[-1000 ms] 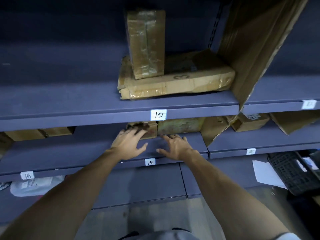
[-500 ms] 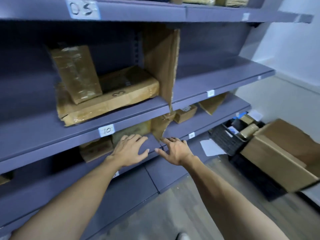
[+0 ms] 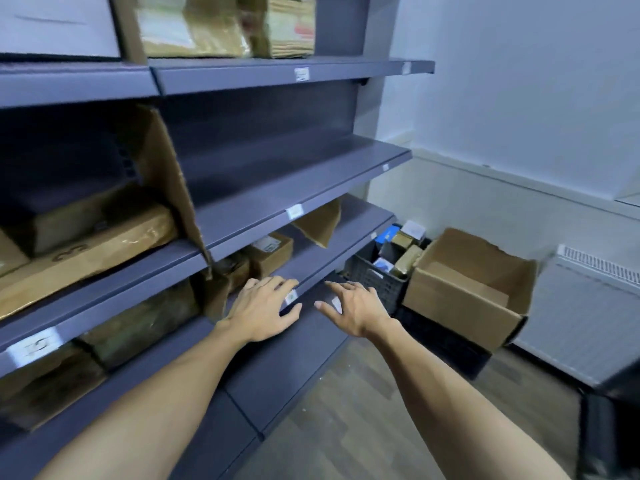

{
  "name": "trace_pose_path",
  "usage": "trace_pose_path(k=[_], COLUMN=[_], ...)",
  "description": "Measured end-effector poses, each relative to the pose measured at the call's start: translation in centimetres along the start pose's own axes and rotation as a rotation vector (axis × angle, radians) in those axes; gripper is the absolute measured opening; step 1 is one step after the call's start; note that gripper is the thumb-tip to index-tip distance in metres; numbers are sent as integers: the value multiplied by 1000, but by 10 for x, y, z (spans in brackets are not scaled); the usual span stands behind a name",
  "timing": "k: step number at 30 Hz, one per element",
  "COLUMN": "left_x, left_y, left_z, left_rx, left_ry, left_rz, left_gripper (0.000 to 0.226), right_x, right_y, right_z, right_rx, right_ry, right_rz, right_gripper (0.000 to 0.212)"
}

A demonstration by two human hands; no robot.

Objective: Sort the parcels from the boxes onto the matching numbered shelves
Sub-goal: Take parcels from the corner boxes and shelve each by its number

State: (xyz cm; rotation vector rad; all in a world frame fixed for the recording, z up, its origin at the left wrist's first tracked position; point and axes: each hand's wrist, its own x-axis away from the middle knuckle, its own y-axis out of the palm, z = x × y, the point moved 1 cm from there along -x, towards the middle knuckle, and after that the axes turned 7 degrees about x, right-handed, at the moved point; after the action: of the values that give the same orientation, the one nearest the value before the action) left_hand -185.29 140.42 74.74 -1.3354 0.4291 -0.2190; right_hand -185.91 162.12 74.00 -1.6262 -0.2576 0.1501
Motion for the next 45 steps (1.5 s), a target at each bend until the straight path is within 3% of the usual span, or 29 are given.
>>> trace_pose_path(k=[11,18,37,45], left_x=[-119,-171,-338,-415], left_y=[19,39,79,77], left_z=[75,107,150,153], left_rx=[-51,-63,18,54], left_ry=[143,168,382,484], left_rz=[-9,-36,-62,-68], left_gripper=[78,83,76,84], right_x=[-19,-31,-85,-128], right_y=[-16,-17,-43,-61], right_z=[129,188,290,322], right_rx=[17,26,37,52], right_ry=[120,158,351,462], right_rz=[85,51,58,70], right_gripper=[71,72,63,65])
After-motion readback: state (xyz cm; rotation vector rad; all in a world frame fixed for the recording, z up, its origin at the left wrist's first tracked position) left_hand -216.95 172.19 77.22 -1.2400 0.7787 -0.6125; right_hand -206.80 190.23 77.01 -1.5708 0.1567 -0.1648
